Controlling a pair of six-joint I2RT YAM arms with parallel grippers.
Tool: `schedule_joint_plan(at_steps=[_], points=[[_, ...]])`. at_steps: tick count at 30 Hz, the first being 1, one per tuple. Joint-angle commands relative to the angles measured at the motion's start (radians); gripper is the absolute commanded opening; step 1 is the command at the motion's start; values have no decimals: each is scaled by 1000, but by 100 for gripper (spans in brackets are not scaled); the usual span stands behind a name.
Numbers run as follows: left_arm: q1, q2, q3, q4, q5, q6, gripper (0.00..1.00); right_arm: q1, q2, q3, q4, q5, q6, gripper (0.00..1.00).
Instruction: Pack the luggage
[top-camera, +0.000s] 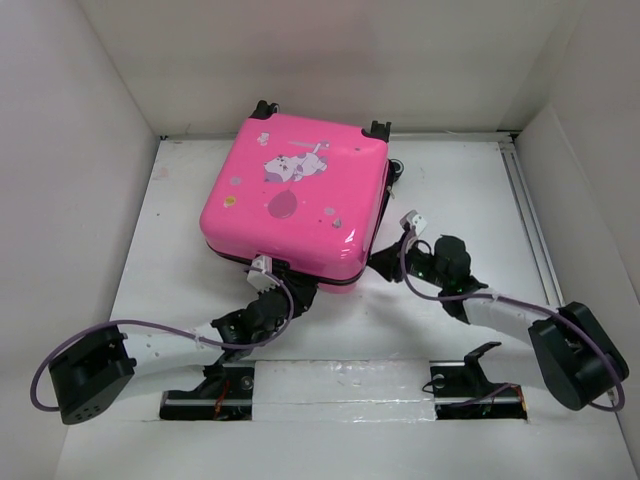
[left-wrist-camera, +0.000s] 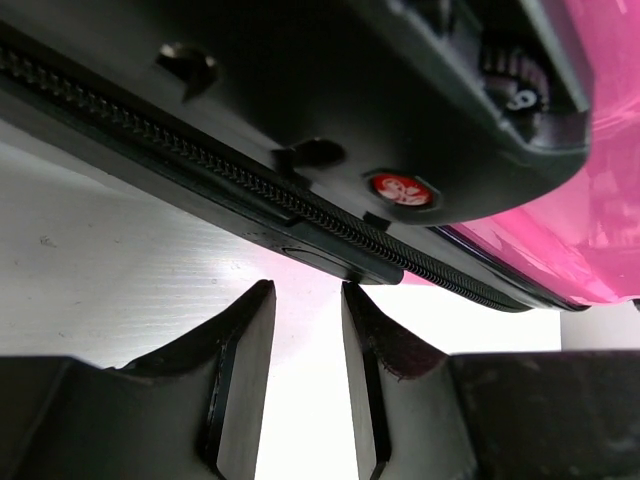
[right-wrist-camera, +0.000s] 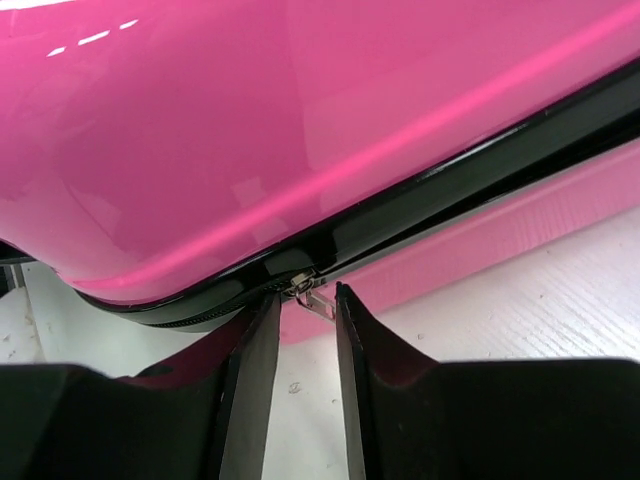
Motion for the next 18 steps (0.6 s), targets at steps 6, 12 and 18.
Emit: schedule_joint_plan(at_steps=[6, 12, 18], points=[[8, -3, 60, 65, -18, 27, 26, -22, 87, 30, 281, -82, -5, 26], [8, -14, 69, 54, -18, 46, 24, -22, 150, 29, 381, -57, 17, 5], [8, 8, 96, 76, -28, 79, 24, 24, 135, -11, 412, 64, 82, 0]])
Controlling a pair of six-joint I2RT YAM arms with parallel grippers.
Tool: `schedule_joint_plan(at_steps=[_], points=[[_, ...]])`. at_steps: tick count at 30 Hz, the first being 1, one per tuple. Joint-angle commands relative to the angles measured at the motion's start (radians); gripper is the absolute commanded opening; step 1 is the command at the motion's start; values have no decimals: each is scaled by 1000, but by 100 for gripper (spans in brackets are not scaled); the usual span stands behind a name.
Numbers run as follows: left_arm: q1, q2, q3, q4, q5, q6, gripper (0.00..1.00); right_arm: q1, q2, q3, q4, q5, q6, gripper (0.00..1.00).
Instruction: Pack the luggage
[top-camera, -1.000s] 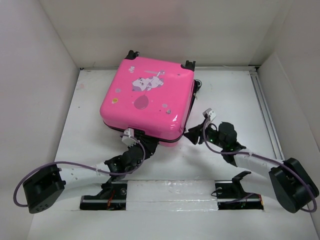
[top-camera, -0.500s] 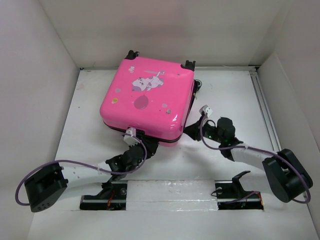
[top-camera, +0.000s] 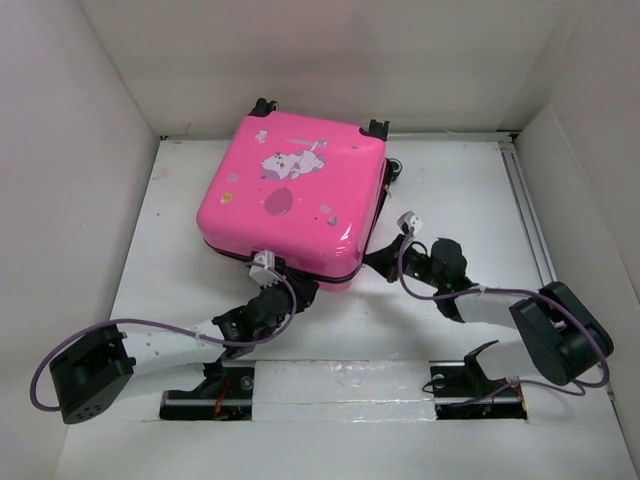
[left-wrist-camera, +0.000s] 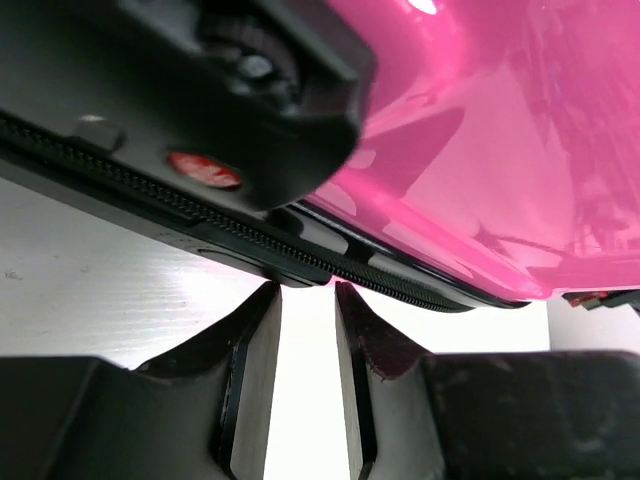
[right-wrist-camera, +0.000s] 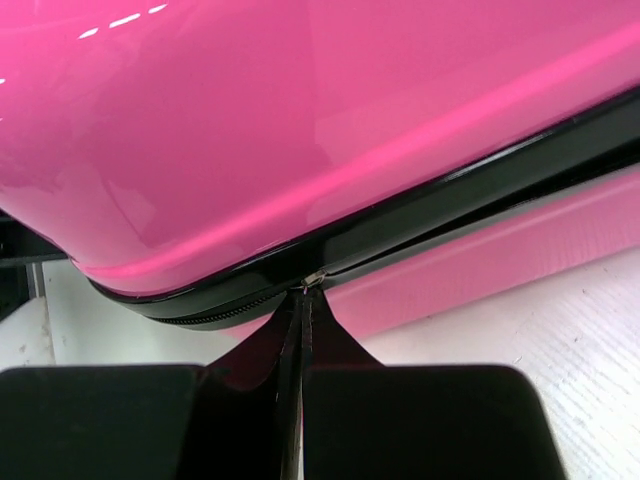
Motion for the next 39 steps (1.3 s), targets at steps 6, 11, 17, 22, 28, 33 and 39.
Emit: schedule_joint_plan(at_steps=[6, 11, 17, 22, 28, 33, 39], points=[[6, 113, 132, 106, -59, 85, 23, 186, -199, -47, -130, 355, 70, 0], [6, 197, 216, 142, -59, 110, 23, 315, -392, -105, -357, 466, 116, 0], [6, 300, 290, 176, -25, 139, 23, 485, -510, -123, -517, 553, 219, 0], [6, 375, 370, 202, 36, 162, 23, 598, -338, -47, -445, 618, 272, 0], [15, 396, 407, 185, 108, 184, 24, 698, -102, 90, -359, 873, 357, 0], [-12, 207, 245, 26, -8, 172, 57, 698, -127, 90, -382, 923, 348, 0], [-72, -204, 217, -315, -284, 207, 66, 698, -127, 81, -391, 936, 348, 0]])
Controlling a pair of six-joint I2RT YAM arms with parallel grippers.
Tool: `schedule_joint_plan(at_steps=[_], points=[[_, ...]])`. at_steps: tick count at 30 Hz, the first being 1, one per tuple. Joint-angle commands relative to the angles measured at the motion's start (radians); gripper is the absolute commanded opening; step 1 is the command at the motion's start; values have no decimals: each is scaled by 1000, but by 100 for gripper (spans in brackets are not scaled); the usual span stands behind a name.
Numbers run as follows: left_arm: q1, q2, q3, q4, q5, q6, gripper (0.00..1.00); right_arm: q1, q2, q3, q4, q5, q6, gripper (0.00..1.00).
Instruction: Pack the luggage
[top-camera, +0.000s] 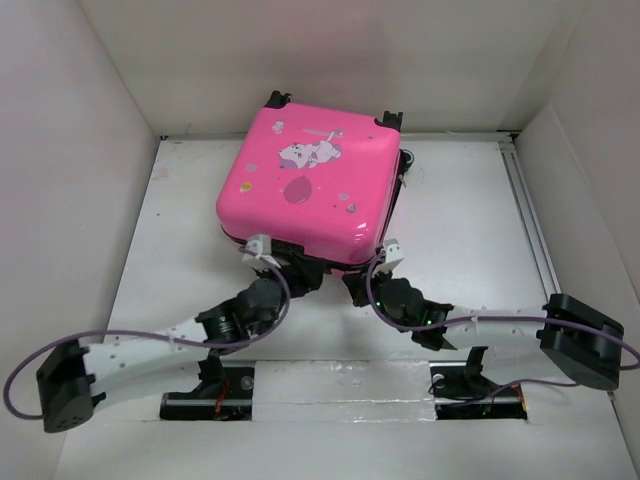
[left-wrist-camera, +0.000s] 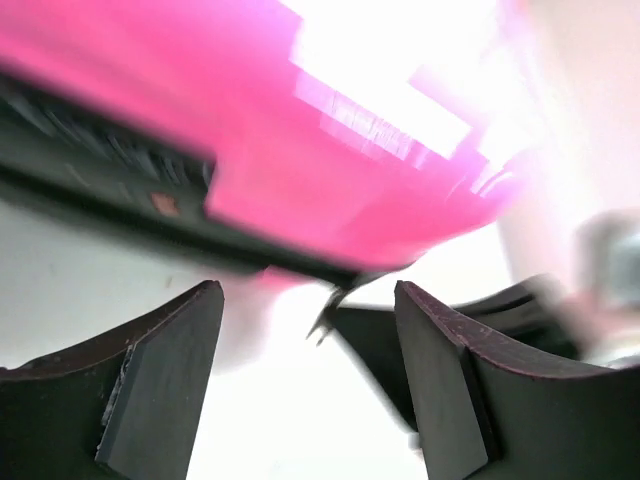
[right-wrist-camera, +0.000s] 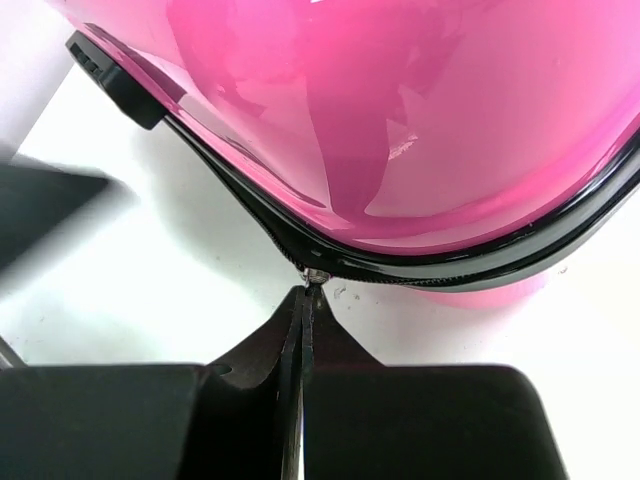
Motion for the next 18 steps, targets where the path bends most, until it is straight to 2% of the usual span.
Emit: schedule_joint_plan(at_steps=[1, 3, 5, 6, 8, 9, 11, 13, 15, 16, 18], points=[[-9, -170, 22, -146, -237, 54, 65, 48, -2, 8, -33, -93, 31, 0], [34, -244, 48, -157, -273, 68, 66, 48, -2, 8, -45, -93, 31, 0], [109, -244, 108, -131, -225, 122, 67, 48, -39, -1, -68, -83, 31, 0], [200, -218, 137, -131, -201, 122, 68, 48, -57, -10, -77, -82, 31, 0], [293, -174, 238, -144, -142, 122, 68, 48, -135, -37, -115, -82, 31, 0], [374, -132, 269, -154, -87, 122, 70, 48, -167, -47, -138, -82, 31, 0], [443, -112, 339, -190, -66, 105, 71, 48, -282, -73, -222, -82, 55, 0], [549, -112, 349, -201, -77, 55, 72, 48, -362, -100, -281, -92, 55, 0], [638, -112, 301, -145, -45, 25, 74, 48, -453, -119, -333, -113, 65, 0], [751, -89, 289, -129, 48, 10, 74, 48, -471, -119, -350, -131, 65, 0], [868, -32, 280, -120, 172, -53, 74, 48, -481, -128, -361, -145, 65, 0]])
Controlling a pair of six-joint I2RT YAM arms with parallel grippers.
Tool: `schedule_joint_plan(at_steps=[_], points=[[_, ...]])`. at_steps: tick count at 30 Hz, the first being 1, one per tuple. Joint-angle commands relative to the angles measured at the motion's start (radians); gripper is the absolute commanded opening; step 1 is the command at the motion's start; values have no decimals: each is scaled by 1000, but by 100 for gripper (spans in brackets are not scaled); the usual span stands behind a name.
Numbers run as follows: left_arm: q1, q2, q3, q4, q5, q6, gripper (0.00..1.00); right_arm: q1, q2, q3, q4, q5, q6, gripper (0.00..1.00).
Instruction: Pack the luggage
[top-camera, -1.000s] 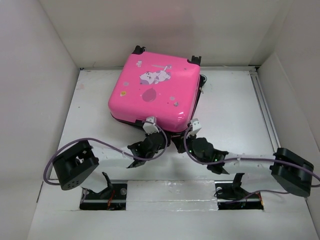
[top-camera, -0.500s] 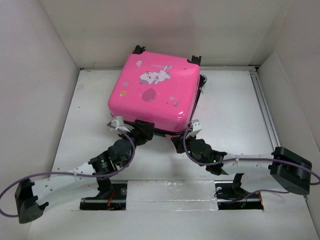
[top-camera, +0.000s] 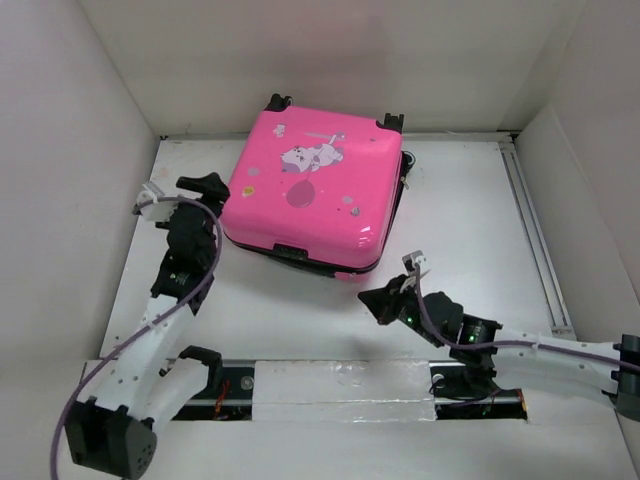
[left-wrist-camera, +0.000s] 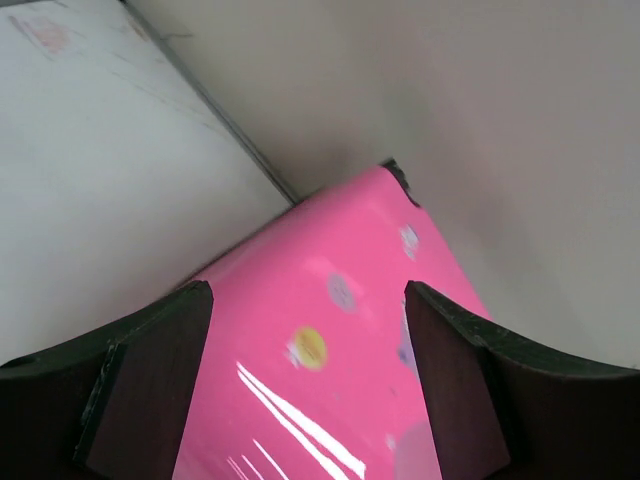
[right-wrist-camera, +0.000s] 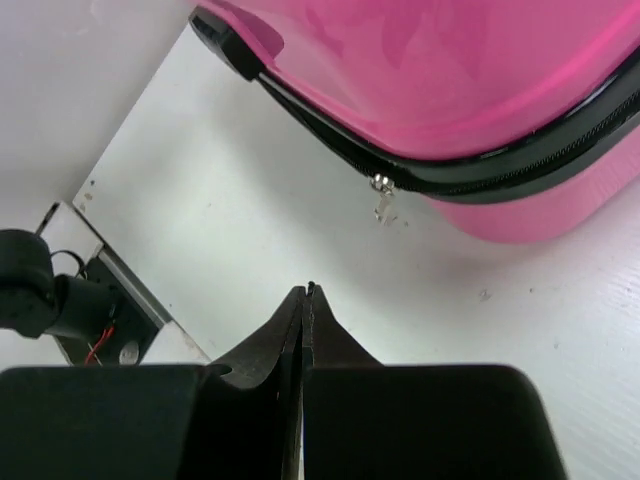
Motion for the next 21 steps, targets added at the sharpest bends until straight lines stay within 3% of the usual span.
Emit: schedule_joint_plan(at_steps=[1, 5, 6, 10, 13, 21], points=[[214, 108, -30, 42, 256, -98, 73, 8, -13, -12, -82, -77, 18, 0], [356, 216, -70, 136, 422, -183, 71, 8, 51, -2, -82, -54, 18, 0], [368, 234, -70, 177, 449, -183, 71, 8, 80, 7, -82, -25, 4, 7], [368, 363, 12, 165, 486, -171, 71, 8, 181, 70, -22, 20, -54, 53], [378, 440, 55, 174, 532, -171, 69, 8, 241, 112, 40, 64, -80, 60], [378, 530, -24, 321, 690, -209, 64, -12, 401, 99, 306, 265, -106, 58]])
